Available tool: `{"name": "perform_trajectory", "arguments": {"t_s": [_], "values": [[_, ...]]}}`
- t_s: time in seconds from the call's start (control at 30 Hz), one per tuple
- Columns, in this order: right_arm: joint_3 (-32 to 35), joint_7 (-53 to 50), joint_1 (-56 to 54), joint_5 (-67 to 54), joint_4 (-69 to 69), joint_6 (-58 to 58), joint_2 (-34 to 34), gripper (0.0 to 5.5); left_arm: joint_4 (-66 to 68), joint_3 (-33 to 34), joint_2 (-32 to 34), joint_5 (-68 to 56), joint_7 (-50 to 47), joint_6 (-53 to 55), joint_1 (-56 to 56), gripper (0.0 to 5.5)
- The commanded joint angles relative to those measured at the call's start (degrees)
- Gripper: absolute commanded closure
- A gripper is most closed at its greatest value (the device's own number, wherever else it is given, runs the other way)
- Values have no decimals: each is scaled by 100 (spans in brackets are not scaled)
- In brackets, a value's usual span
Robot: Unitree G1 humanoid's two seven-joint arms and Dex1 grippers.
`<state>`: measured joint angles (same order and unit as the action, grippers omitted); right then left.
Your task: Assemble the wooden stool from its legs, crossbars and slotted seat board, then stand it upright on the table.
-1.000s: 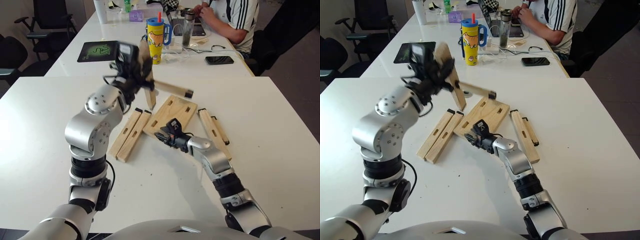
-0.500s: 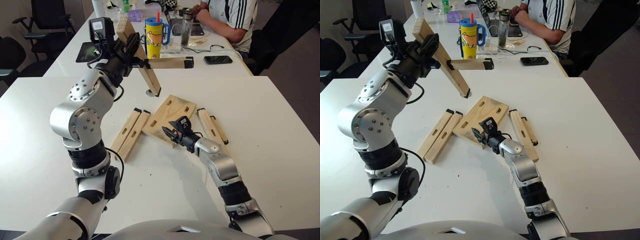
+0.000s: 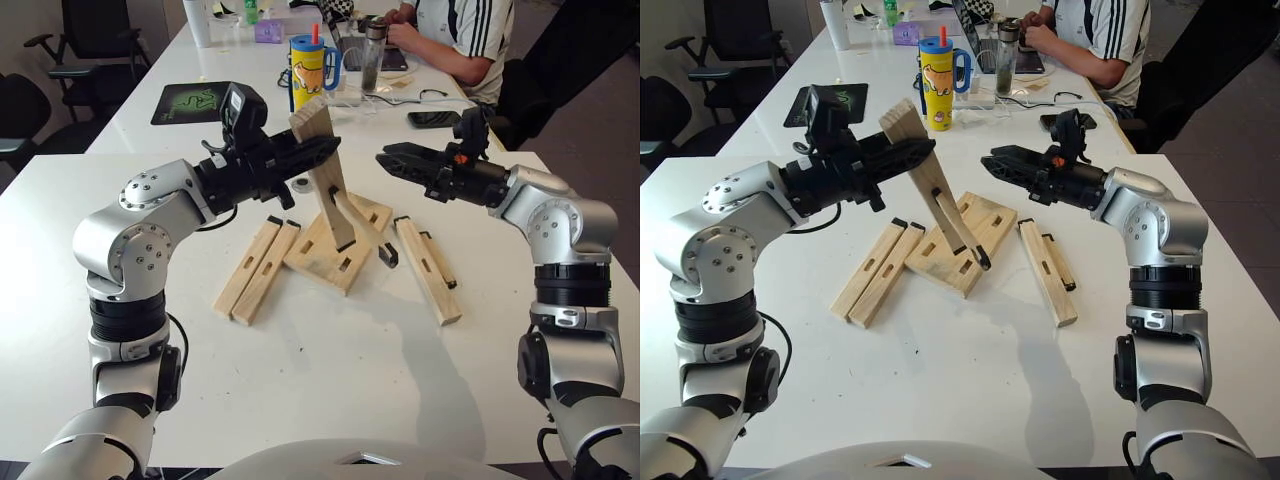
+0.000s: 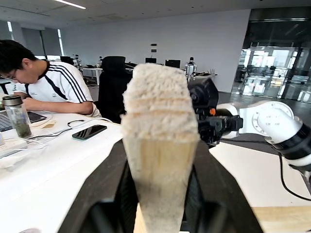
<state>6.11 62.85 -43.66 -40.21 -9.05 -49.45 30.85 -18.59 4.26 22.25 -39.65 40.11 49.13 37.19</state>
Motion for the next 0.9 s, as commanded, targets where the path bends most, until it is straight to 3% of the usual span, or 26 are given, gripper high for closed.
{"name": "perform_trajectory", "arguments": {"t_s": [0.03,0.27,0.57,0.77,0.9], "values": [[-442,701,-546,-273,38,-543,164,319,234,-328,212,154,502,-384,41,447],[-1201,1596,-1051,165,-370,-433,406,183,521,-563,426,280,1043,-789,262,447],[-1344,1748,-974,473,-739,-171,379,178,692,-317,375,-5,1075,-742,480,447],[-1157,1526,-1171,269,-800,-455,76,178,527,-603,301,61,1066,-737,363,447],[-1349,1654,-1139,352,-686,-495,40,226,517,-636,305,92,1007,-763,350,447]]}}
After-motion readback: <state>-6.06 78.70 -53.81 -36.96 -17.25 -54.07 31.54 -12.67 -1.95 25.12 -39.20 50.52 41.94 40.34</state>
